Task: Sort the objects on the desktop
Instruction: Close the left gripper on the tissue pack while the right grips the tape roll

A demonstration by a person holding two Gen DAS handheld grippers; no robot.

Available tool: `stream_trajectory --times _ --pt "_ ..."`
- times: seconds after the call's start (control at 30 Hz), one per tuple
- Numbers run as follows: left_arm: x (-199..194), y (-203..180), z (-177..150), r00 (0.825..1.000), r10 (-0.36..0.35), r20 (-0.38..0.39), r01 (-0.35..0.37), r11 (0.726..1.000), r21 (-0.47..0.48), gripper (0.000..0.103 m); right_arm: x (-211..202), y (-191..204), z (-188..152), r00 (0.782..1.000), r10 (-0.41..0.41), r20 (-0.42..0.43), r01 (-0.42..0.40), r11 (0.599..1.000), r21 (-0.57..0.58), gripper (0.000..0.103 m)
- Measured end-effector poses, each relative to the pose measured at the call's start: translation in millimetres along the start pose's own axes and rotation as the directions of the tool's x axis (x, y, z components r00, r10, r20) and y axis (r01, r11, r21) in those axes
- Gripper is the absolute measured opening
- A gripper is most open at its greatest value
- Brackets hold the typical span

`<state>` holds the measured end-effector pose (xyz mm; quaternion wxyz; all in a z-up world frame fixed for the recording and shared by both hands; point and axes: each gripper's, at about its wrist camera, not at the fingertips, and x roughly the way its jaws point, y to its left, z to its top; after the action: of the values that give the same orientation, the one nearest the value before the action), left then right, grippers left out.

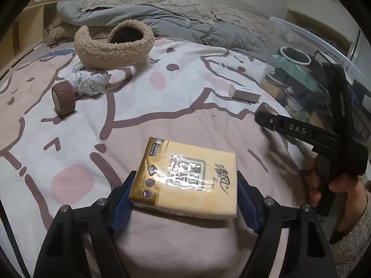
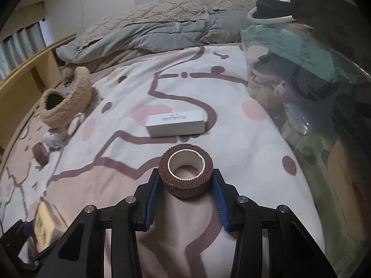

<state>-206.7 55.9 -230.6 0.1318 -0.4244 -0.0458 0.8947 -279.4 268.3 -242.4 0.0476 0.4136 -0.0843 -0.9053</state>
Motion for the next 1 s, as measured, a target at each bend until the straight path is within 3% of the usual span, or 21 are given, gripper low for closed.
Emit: stream_trajectory --times 0.17,0.33,1.0 --pt "-12 -1 -8 1.0 -0.012 -0.024 0.011 1.0 -0.01 0.078 -17 19 -16 0.999 0.026 -0.031 -0.028 0.998 -0.058 0.043" --pt "-22 -7 -20 0.999 0.012 -0.052 -0.012 1.0 0.017 0.078 -25 44 -37 0.998 -0.013 -0.068 0.003 0.988 -0.156 0.043" --pt "-53 -4 -57 0.997 0.041 -0.061 -0.044 0.998 -0.043 0.079 -80 50 -101 0.986 0.051 -0.158 -0.073 0.988 -0.139 0.041"
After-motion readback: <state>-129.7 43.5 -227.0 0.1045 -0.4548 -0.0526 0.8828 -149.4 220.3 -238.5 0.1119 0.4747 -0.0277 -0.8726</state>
